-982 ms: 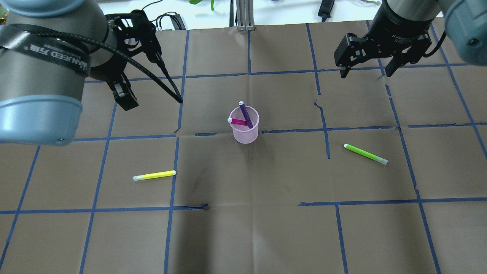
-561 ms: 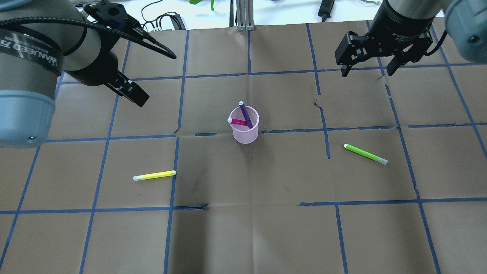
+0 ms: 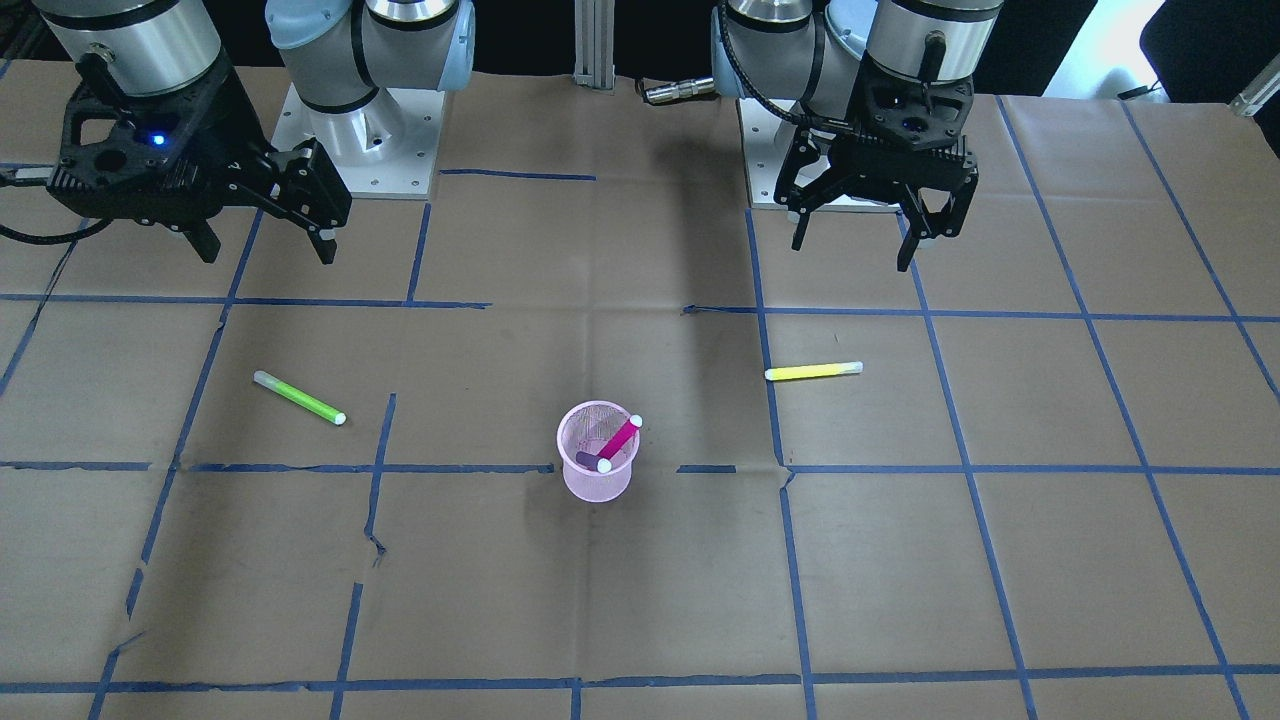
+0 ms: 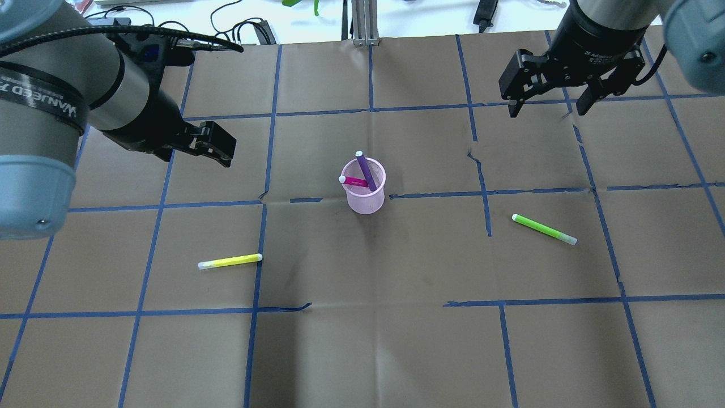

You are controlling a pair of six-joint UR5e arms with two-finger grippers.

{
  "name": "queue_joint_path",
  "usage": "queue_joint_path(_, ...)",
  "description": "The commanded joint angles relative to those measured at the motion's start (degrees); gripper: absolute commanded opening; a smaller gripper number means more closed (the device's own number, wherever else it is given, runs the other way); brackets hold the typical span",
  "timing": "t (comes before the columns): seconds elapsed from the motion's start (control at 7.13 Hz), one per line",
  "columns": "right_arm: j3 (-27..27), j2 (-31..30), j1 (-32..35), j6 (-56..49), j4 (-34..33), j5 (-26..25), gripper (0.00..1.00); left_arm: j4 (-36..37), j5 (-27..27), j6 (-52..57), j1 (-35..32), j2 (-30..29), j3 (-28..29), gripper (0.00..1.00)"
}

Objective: Insert purple and pink pens into pink cup

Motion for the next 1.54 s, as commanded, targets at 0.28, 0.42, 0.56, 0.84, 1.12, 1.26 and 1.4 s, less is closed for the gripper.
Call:
queue_joint_path(0.28,-0.4,0.0,0.1,0.0,0.5,0.5,1.00,-14.3,-0.8,-3.4,2.9,8.2,-0.7,0.97)
queue_joint_path(0.42,-0.4,0.1,0.1,0.0,0.5,0.4,1.00,-14.6,-0.6,-4.0,2.8,8.1,-0.3,0.97)
queue_joint_path(0.56,-0.4,0.1,0.3,0.0,0.5,0.2,1.00,-14.5,-0.6,-4.0,2.8,6.6,1.4,0.97)
queue_joint_path(0.84,-0.5,0.2,0.6,0.0,0.5,0.0,1.00,-15.6,-0.3,-4.0,2.8,-1.8,10.6,0.97)
queue_joint_path(1.12,-0.6,0.3,0.6,0.0,0.5,0.0,1.00,-15.6,3.4,-4.3,0.0,-5.8,13.1,0.97)
queue_joint_path(1.26,-0.5,0.3,0.6,0.0,0.5,0.0,1.00,-15.2,3.8,-7.0,-2.4,-7.5,13.9,0.97)
queue_joint_path(1.4,-0.5,0.2,0.6,0.0,0.5,0.0,1.00,-13.8,5.2,-7.2,-3.7,-8.4,13.8,0.97)
